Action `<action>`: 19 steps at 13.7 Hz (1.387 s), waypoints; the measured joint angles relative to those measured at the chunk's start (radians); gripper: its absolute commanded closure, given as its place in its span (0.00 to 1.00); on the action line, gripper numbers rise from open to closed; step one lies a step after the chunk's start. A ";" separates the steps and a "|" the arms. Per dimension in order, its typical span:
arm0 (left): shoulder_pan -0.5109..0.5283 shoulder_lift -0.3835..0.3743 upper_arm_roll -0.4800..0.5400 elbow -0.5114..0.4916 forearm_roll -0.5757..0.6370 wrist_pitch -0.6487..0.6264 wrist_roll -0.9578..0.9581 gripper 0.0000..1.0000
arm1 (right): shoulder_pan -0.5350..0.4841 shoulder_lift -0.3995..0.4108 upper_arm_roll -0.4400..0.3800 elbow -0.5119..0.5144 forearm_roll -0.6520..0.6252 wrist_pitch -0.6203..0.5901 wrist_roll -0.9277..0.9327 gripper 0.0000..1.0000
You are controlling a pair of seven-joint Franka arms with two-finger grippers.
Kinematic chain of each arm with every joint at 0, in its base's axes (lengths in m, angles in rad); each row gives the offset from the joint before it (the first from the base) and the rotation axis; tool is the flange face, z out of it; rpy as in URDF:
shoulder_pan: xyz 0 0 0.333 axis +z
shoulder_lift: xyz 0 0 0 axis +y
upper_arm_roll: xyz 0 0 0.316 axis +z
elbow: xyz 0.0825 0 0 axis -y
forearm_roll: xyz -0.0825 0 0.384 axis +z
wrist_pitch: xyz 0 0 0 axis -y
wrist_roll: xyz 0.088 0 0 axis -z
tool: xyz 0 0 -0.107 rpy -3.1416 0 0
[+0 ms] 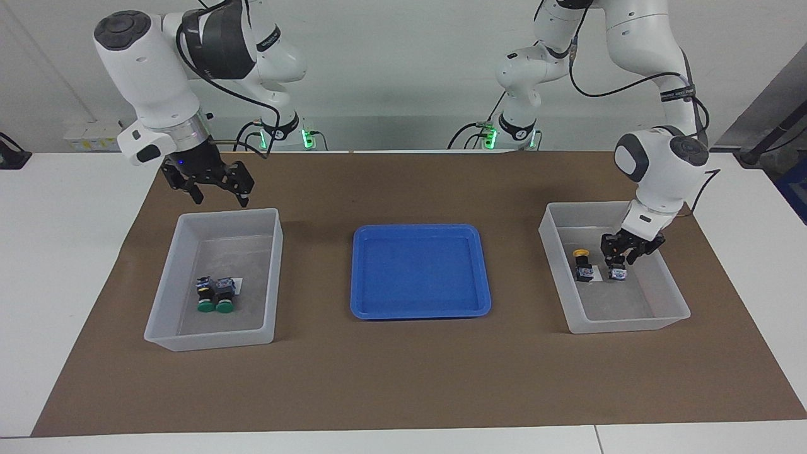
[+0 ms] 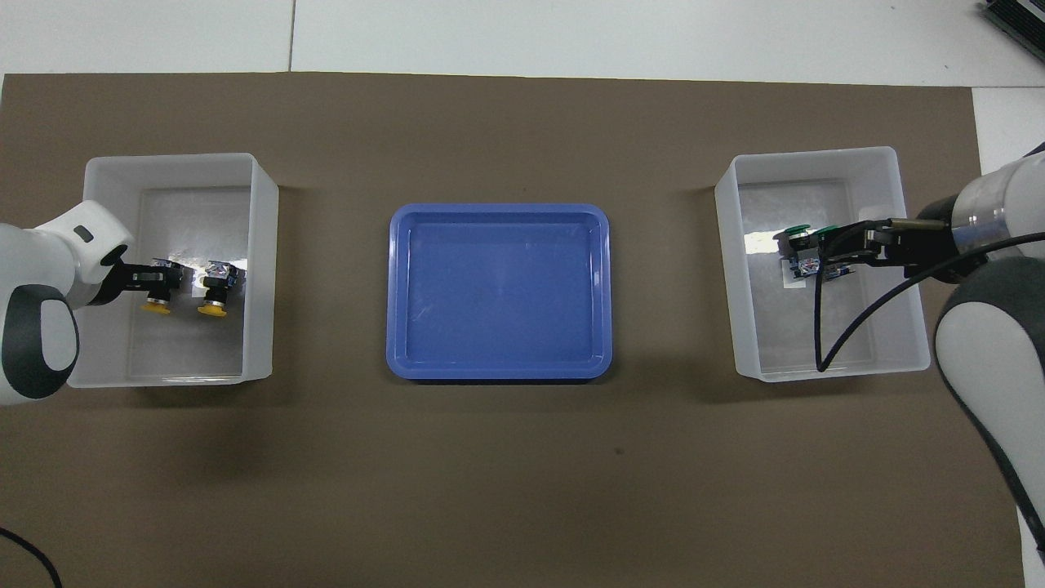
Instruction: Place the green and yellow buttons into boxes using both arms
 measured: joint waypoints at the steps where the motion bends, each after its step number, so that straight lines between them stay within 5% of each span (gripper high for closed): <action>1: 0.000 0.000 -0.001 0.000 0.000 -0.001 0.009 0.00 | 0.000 0.000 0.000 0.000 0.000 0.000 0.000 0.00; 4: -0.001 -0.006 -0.008 0.024 0.000 -0.045 0.021 0.00 | 0.000 0.000 0.000 0.000 0.000 0.000 0.000 0.00; 12: -0.090 -0.074 -0.032 0.365 0.000 -0.633 -0.015 0.00 | 0.000 0.000 0.000 0.000 0.000 0.000 0.000 0.00; 19: -0.125 -0.150 -0.035 0.567 -0.009 -0.892 -0.035 0.00 | 0.000 0.000 0.000 0.000 0.000 0.000 0.000 0.00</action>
